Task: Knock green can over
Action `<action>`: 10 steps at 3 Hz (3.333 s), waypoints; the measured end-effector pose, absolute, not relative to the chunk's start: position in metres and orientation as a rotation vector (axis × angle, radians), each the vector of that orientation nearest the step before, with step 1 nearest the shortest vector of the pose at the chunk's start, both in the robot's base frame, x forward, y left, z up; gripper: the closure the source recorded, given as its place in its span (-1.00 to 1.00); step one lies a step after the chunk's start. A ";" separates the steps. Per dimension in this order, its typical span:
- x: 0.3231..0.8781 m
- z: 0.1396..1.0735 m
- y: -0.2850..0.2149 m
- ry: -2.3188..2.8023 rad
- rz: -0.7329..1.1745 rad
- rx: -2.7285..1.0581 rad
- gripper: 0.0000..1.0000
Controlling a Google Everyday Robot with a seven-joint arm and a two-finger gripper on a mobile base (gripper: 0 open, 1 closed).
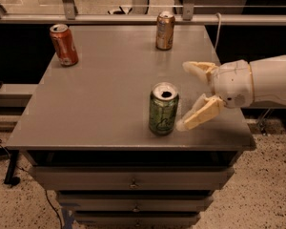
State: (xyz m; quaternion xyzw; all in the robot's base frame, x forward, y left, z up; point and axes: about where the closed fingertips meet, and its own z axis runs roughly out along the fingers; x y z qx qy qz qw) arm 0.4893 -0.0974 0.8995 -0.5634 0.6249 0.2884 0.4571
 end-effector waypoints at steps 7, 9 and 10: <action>0.537 0.939 0.062 1.139 1.007 -1.297 -1.00; 0.543 0.921 -0.003 1.253 0.907 -1.330 -1.00; 0.549 0.921 -0.039 1.304 0.833 -1.362 -1.00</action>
Offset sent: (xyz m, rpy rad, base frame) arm 0.0134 0.0802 -0.0306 0.2783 0.0217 0.1009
